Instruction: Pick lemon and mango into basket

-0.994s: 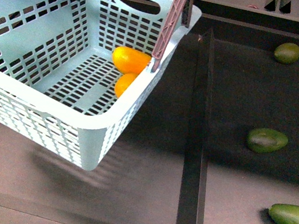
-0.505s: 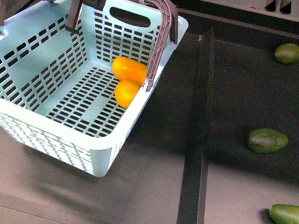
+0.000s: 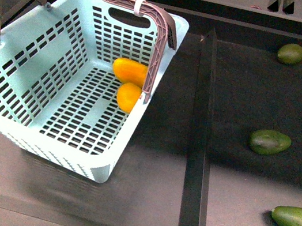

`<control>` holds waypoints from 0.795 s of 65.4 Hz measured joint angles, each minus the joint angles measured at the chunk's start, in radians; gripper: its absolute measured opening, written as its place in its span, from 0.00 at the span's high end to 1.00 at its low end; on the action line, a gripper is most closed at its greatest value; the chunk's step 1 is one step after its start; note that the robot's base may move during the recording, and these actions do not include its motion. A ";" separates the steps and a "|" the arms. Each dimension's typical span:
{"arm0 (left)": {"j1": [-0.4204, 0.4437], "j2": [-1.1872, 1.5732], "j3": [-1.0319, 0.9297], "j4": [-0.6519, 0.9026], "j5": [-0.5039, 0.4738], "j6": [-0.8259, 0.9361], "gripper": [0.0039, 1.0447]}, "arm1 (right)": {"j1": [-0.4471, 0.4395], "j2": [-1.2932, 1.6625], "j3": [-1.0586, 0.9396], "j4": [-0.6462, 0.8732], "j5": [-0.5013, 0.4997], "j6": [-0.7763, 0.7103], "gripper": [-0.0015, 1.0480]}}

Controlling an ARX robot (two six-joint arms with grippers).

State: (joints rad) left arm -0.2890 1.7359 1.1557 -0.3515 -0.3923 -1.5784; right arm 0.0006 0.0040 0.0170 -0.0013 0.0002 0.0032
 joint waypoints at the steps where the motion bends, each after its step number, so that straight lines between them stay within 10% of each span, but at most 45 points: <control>1: -0.003 -0.021 -0.020 0.010 0.003 0.029 0.07 | 0.000 0.000 0.000 0.000 -0.001 0.000 0.08; 15: 0.053 -0.373 -0.657 1.225 0.165 1.284 0.55 | 0.000 0.000 0.000 0.000 0.001 0.000 0.08; 26: 0.134 -0.543 -0.879 1.255 0.245 1.540 0.97 | 0.000 0.000 0.000 0.000 0.000 0.000 0.08; 52: 0.281 -0.883 -1.070 1.109 0.384 1.566 0.97 | 0.000 0.000 0.000 0.000 0.001 0.000 0.08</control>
State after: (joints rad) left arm -0.0078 0.8528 0.0856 0.7578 -0.0082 -0.0124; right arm 0.0006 0.0040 0.0170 -0.0013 0.0010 0.0032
